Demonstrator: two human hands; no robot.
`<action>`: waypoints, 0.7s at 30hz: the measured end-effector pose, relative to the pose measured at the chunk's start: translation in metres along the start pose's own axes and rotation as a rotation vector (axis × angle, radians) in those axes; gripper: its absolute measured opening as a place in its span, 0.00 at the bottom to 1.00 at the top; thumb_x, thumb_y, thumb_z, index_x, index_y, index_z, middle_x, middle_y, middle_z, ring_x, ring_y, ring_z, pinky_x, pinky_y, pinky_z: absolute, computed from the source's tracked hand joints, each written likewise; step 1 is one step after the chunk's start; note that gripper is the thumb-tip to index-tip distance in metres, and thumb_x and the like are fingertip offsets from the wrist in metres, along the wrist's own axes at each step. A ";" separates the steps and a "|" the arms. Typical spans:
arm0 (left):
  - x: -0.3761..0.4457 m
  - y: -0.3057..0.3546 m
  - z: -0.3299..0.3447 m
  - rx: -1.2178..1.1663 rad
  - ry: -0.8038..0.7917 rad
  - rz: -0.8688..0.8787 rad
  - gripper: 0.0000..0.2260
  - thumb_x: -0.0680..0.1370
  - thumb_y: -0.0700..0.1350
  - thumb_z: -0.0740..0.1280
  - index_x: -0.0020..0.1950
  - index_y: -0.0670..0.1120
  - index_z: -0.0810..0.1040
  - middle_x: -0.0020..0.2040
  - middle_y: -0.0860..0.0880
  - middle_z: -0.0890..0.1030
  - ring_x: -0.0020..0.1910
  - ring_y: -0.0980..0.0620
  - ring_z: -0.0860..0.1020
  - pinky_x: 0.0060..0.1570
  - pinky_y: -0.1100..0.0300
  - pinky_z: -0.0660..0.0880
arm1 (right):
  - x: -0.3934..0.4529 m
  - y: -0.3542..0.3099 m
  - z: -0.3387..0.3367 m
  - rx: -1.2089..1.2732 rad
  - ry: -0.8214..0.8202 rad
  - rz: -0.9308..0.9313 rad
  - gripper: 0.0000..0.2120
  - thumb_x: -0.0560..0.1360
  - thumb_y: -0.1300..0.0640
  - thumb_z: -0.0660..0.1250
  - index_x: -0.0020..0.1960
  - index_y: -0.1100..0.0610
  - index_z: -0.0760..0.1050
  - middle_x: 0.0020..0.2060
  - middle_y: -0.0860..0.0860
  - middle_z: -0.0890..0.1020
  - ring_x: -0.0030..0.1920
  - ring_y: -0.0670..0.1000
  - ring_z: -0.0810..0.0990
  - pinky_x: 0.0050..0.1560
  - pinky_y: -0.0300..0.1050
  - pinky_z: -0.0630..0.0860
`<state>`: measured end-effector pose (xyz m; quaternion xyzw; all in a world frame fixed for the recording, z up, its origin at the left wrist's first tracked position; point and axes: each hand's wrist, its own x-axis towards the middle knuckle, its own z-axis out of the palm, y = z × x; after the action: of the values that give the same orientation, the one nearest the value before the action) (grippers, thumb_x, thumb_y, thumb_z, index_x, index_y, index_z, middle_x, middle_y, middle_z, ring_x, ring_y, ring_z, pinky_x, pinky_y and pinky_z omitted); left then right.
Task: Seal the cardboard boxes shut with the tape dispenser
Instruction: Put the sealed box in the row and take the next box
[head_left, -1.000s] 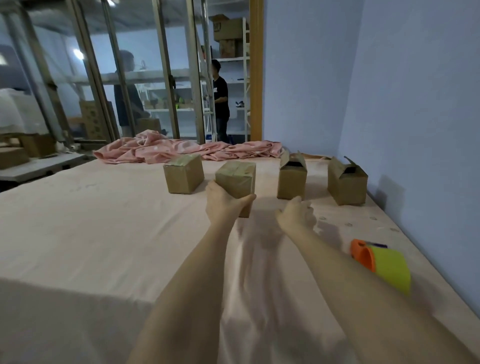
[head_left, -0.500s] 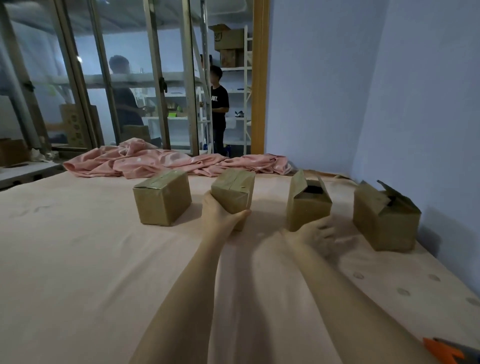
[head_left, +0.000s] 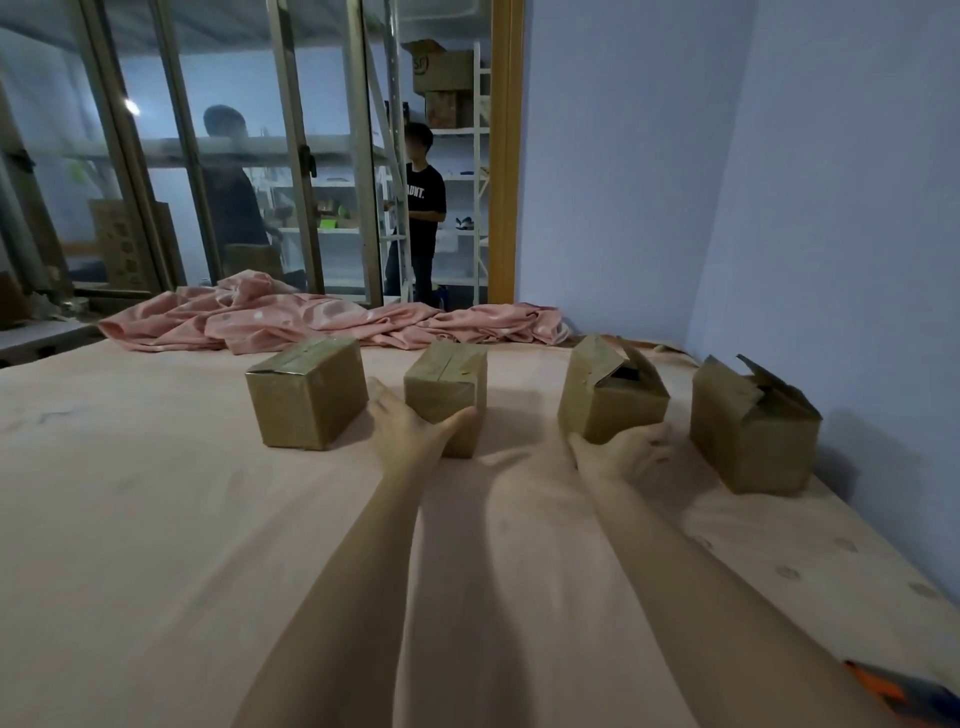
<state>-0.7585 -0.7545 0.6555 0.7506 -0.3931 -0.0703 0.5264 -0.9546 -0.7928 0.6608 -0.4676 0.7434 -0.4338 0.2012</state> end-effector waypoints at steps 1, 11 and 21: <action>-0.003 0.006 -0.007 0.015 0.011 -0.004 0.62 0.60 0.64 0.77 0.77 0.41 0.40 0.74 0.39 0.55 0.71 0.39 0.62 0.66 0.45 0.64 | -0.005 -0.003 -0.011 0.007 -0.015 0.007 0.51 0.62 0.45 0.78 0.71 0.63 0.51 0.65 0.63 0.65 0.63 0.62 0.67 0.61 0.57 0.68; -0.073 0.088 -0.062 0.145 0.023 0.108 0.49 0.65 0.67 0.71 0.76 0.43 0.54 0.74 0.39 0.59 0.71 0.40 0.61 0.64 0.46 0.67 | -0.054 -0.029 -0.142 0.073 -0.136 -0.137 0.47 0.62 0.47 0.78 0.69 0.62 0.55 0.64 0.58 0.68 0.63 0.59 0.71 0.55 0.49 0.71; -0.140 0.153 -0.089 0.074 -0.347 0.147 0.51 0.64 0.70 0.69 0.74 0.37 0.59 0.71 0.39 0.67 0.67 0.41 0.68 0.63 0.48 0.69 | -0.059 -0.023 -0.279 0.106 -0.508 -0.277 0.44 0.55 0.45 0.79 0.62 0.57 0.59 0.47 0.52 0.75 0.46 0.52 0.78 0.42 0.49 0.79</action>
<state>-0.8863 -0.6170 0.7803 0.7153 -0.5342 -0.1455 0.4264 -1.1108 -0.6182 0.8251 -0.6472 0.5745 -0.3645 0.3437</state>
